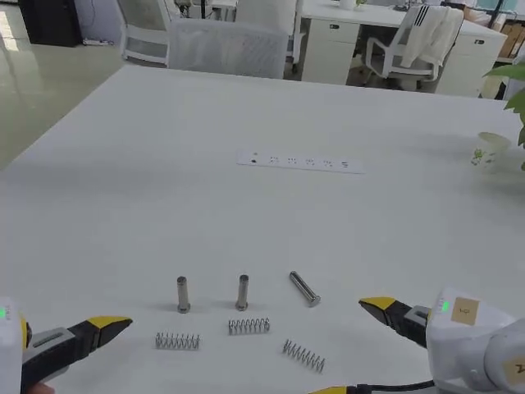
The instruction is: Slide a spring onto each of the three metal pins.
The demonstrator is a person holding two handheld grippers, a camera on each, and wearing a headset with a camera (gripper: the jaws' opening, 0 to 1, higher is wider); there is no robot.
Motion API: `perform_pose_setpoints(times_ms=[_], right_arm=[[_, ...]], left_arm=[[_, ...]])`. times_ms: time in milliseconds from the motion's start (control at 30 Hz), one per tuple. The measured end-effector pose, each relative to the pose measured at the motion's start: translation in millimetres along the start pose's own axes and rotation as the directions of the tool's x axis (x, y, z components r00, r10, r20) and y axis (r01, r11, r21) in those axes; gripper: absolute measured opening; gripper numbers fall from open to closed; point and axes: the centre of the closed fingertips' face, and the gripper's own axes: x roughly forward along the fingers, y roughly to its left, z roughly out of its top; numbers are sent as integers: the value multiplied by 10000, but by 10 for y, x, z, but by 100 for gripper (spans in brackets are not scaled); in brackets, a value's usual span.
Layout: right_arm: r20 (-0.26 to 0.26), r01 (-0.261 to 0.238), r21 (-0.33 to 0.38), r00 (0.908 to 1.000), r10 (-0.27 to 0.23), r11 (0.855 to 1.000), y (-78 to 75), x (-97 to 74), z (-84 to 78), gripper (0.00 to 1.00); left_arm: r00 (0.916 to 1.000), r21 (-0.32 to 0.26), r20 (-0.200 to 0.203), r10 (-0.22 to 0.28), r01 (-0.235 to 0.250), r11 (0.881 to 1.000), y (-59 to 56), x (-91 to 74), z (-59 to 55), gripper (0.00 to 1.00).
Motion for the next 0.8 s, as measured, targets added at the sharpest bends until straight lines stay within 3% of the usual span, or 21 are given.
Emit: perform_pose_setpoints(times_ms=[300, 467, 800], right_arm=[[-67, 61, -38, 10000, -61, 10000, 11, -20, 0, 82], [-111, 56, -28, 9999, -56, 10000, 20, -21, -10, 82], [61, -64, 41, 10000, 64, 10000, 38, 4, 16, 81]], left_arm=[[9999, 6, -108, -129, 129, 9999, -28, 10, -23, 93], [10000, -56, 21, 50, -50, 10000, 7, -11, -2, 92], [9994, 2, -220, 280, -280, 9996, 54, -31, -41, 91]])
